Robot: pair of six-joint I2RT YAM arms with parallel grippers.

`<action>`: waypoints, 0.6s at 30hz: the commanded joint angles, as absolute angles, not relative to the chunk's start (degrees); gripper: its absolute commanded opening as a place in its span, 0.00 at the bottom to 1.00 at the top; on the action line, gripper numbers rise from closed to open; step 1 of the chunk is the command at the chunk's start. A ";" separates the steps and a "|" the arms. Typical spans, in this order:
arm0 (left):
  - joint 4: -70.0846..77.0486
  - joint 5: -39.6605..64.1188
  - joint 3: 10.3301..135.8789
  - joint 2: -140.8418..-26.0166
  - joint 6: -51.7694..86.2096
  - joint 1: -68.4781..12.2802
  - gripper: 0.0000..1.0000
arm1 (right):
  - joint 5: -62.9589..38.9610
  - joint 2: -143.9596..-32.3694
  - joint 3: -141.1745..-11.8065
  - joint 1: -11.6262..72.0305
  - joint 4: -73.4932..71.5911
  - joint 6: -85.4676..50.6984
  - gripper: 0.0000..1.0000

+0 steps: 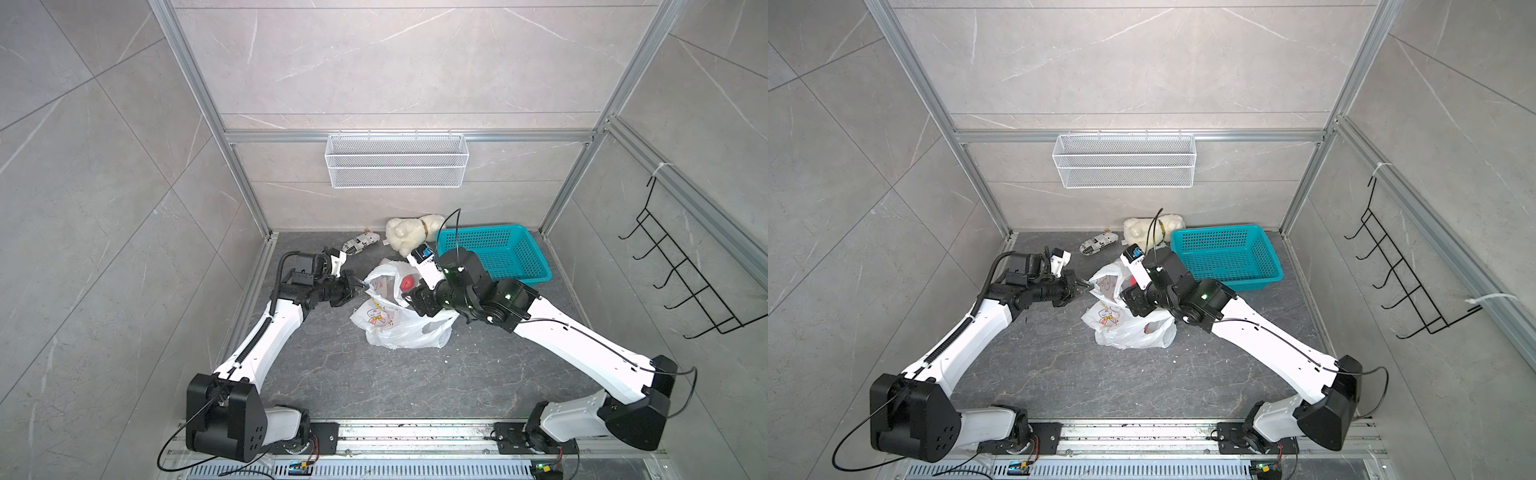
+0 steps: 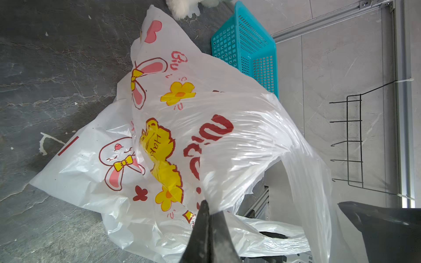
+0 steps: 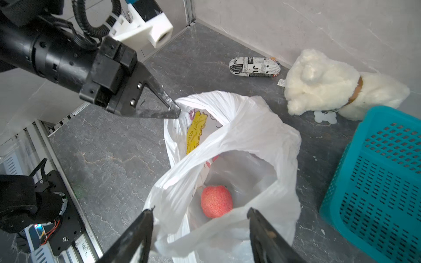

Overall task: Place the peach into a plastic bag & tie a knot
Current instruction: Cross the plastic bag at the center of the board.

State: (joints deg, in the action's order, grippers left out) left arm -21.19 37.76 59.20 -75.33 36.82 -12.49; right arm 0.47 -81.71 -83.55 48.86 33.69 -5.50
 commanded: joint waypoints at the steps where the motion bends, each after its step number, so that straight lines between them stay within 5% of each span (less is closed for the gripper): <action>1: -20.73 39.39 59.86 -75.05 35.30 -12.22 0.00 | 0.55 -79.37 -84.40 49.22 34.20 -5.88 0.69; 10: -20.99 39.46 60.08 -75.19 35.27 -12.23 0.00 | -3.58 -72.95 -83.85 49.22 39.30 -3.54 0.74; 18: -20.53 39.77 59.91 -75.45 35.52 -12.22 0.00 | 3.26 -72.86 -80.20 53.62 38.62 -2.47 0.83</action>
